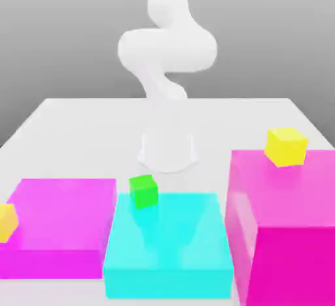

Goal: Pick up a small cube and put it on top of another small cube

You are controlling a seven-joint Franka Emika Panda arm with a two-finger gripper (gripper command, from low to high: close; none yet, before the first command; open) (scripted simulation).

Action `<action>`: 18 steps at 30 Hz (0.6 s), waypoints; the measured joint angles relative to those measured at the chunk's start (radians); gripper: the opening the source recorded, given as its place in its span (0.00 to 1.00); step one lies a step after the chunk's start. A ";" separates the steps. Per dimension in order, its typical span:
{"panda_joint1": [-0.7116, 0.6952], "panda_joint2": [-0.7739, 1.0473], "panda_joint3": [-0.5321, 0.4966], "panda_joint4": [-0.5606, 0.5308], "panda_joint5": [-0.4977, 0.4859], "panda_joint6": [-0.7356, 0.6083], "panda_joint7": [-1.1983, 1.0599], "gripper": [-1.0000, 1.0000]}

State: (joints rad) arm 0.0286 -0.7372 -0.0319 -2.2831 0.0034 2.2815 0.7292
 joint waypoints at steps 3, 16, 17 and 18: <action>0.079 0.080 0.004 -0.010 0.032 -0.025 -0.102 0.50; 0.454 0.423 0.026 -0.093 0.327 -0.114 -0.631 0.50; 0.478 0.449 0.030 -0.099 0.360 -0.122 -0.679 0.50; 0.501 0.474 0.036 -0.105 0.393 -0.131 -0.728 0.50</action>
State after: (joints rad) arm 0.5292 -0.2627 0.0039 -2.3882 0.3966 2.1507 0.0016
